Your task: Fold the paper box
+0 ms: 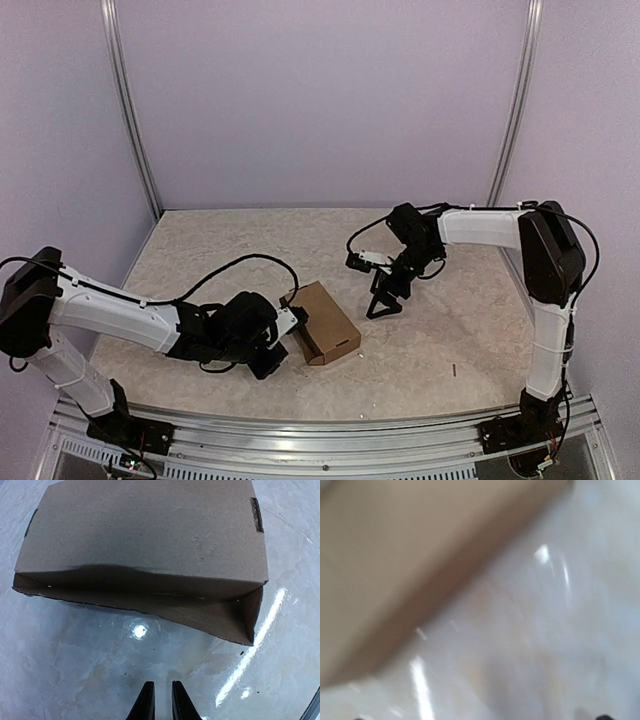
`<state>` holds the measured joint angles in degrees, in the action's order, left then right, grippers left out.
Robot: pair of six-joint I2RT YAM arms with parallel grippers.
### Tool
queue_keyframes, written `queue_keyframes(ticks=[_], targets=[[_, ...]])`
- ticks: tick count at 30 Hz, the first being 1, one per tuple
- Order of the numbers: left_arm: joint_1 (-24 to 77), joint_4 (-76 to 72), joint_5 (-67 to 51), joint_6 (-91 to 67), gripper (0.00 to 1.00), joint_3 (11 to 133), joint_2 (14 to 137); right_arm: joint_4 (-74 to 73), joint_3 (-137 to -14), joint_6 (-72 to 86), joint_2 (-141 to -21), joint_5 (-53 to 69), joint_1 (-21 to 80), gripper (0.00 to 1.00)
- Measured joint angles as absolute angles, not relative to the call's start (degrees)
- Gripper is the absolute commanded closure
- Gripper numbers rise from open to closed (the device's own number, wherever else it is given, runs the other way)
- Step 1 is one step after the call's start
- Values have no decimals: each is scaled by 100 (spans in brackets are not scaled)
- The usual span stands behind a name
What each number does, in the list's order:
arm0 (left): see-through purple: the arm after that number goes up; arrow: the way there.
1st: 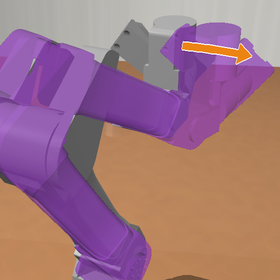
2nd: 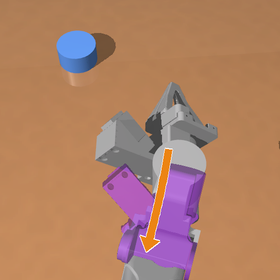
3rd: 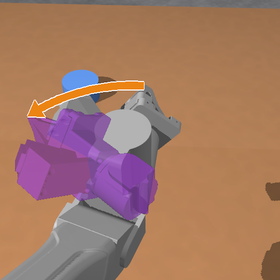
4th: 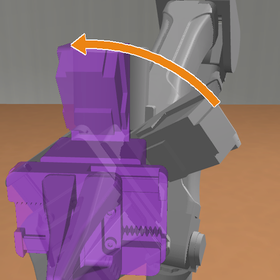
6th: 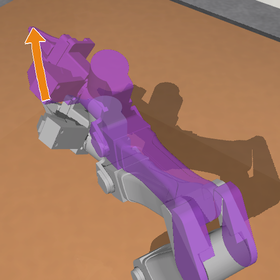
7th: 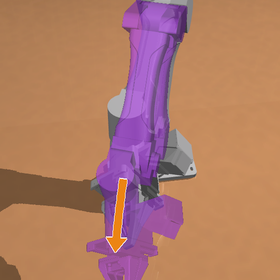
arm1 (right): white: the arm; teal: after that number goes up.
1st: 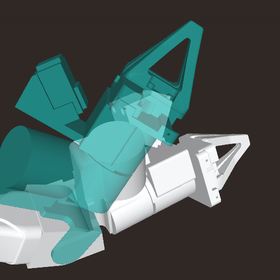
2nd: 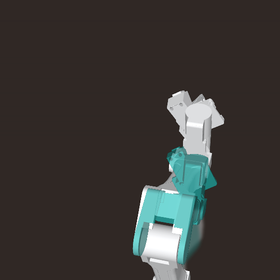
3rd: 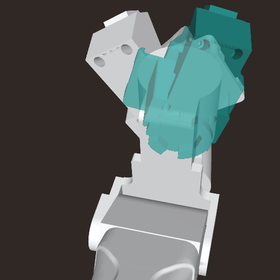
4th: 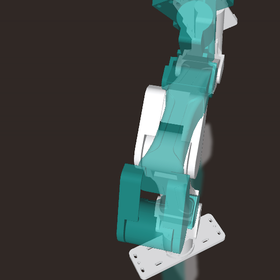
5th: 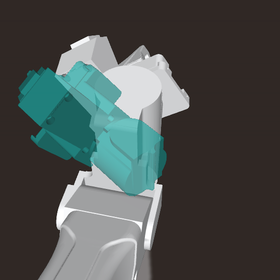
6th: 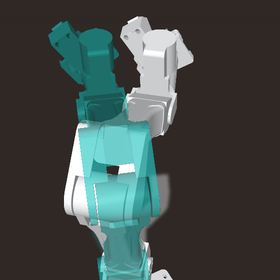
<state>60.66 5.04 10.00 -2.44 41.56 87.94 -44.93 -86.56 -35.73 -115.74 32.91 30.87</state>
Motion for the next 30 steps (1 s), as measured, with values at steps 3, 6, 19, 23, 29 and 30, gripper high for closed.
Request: queue_keyframes(ticks=[3, 6, 19, 23, 29, 30], targets=[[6289, 565, 1007, -370, 89, 4213, 8960, -4261, -8215, -3669, -11568, 2821, 3079, 2], [6471, 561, 980, -456, 90, 4318, 9229, -4134, -7964, -3693, -11568, 2517, 3089, 3], [6632, 213, 897, -432, 93, 4709, 9922, -3457, -7789, -3789, -11568, 1887, 3918, 14], [6600, 119, 882, -309, 93, 4862, 10084, -3404, -7767, -3892, -11570, 1789, 4152, 24], [6482, 123, 821, -62, 94, 5011, 10210, -3389, -7752, -4069, -11568, 1605, 4416, 28], [6460, 158, 816, -25, 94, 5017, 10210, -3391, -7754, -4088, -11566, 1579, 4451, 28]])
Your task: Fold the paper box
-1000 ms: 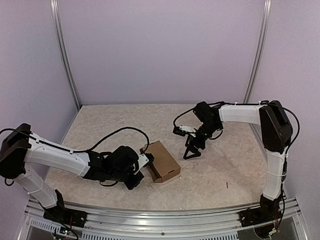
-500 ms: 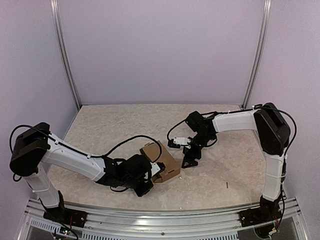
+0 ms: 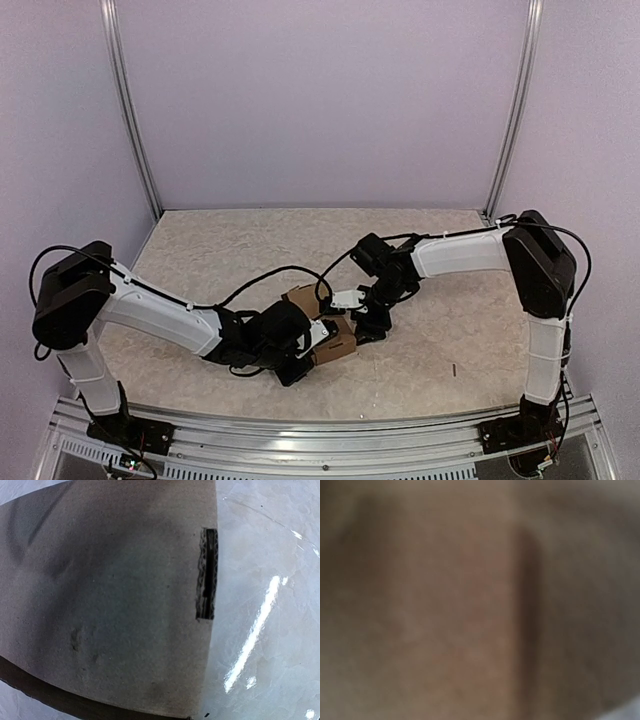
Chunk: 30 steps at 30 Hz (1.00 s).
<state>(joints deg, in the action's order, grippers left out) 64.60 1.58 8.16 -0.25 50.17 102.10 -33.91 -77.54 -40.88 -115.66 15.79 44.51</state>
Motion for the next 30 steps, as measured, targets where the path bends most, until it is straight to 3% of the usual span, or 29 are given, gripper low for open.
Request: queue_keyframes(ticks=[16, 25, 30], targets=[[6152, 738, 794, 412, 95, 5524, 10436, -3524, -7795, -4075, -11559, 1503, 4523, 27], [6287, 1120, 873, 379, 93, 5752, 10355, -3747, -7747, -4066, -11489, 1603, 4401, 19], [6405, 1055, 862, 242, 92, 5306, 9561, -4198, -7485, -4178, -11166, 1664, 3957, 15]])
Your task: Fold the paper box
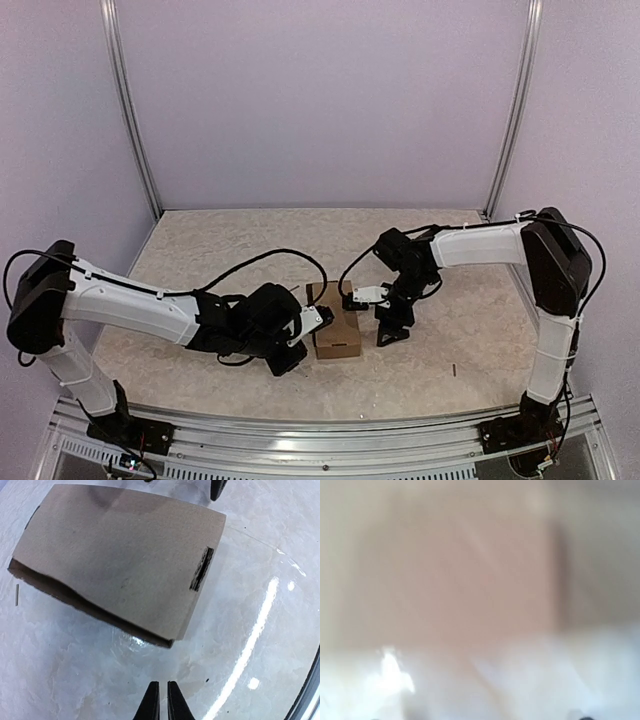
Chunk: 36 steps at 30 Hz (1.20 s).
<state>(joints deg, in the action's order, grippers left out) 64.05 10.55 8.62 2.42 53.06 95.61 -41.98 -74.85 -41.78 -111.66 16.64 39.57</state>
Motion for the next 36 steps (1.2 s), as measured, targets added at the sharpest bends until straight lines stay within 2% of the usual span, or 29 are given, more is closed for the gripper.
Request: queue_keyframes(ticks=[2, 4, 6, 9, 12, 18, 36], targets=[[6281, 1055, 755, 180, 92, 5000, 9105, -4366, -7520, -4259, -11083, 1662, 3723, 16], [5955, 1035, 602, 148, 93, 4856, 8879, -4508, -7675, -4307, -11087, 1662, 3516, 21], [5437, 947, 414, 128, 93, 4827, 8866, -4644, -7959, -4372, -11183, 1680, 3363, 33], [4613, 768, 43, 106, 95, 4901, 9021, -4735, -8807, -4397, -11649, 1798, 3144, 60], [4064, 744, -224, 89, 96, 5336, 9437, -4722, -9408, -4440, -12090, 1831, 3068, 71], [3876, 928, -648, 141, 97, 6692, 10398, -4825, -9913, -4403, -12693, 1813, 3046, 72], [4115, 1496, -1002, -51, 99, 7782, 11671, -4974, -10036, -4064, -12892, 1957, 3540, 71]])
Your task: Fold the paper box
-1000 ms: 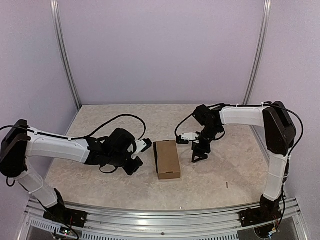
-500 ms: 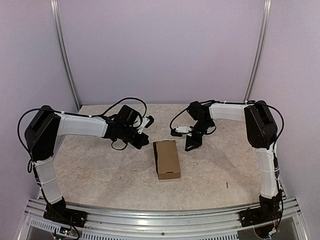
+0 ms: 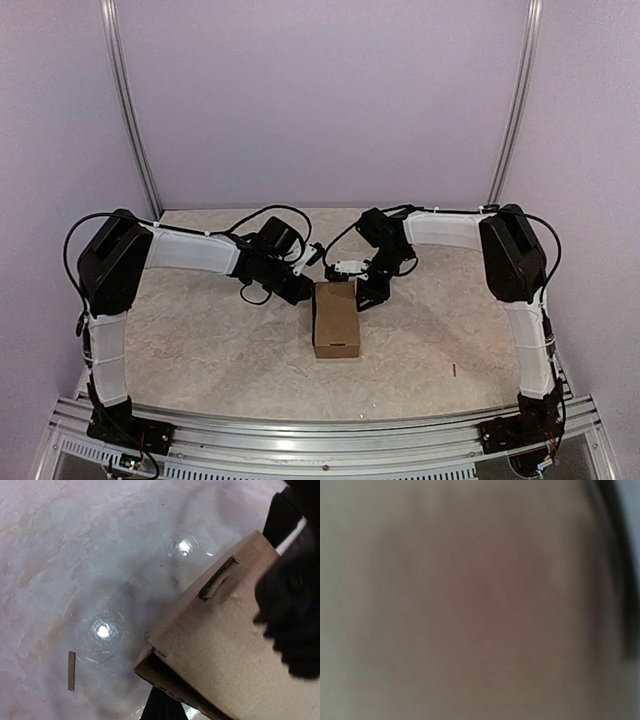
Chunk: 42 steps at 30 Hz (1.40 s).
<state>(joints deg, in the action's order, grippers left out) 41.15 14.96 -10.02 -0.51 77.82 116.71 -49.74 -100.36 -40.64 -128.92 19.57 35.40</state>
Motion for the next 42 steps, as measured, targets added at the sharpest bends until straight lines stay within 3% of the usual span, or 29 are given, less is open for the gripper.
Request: queue_keyframes(ticks=[11, 24, 42], targets=[[4261, 1546, -615, -148, 99, 8195, 12046, -5223, -10210, -3586, -13013, 2285, 3612, 70], [3931, 1302, -561, -132, 99, 7559, 11262, -4737, -9507, -3586, -12578, 2449, 3588, 68], [4191, 628, -834, -191, 98, 8444, 12372, -4882, -9596, -3465, -12658, 2377, 3444, 67]])
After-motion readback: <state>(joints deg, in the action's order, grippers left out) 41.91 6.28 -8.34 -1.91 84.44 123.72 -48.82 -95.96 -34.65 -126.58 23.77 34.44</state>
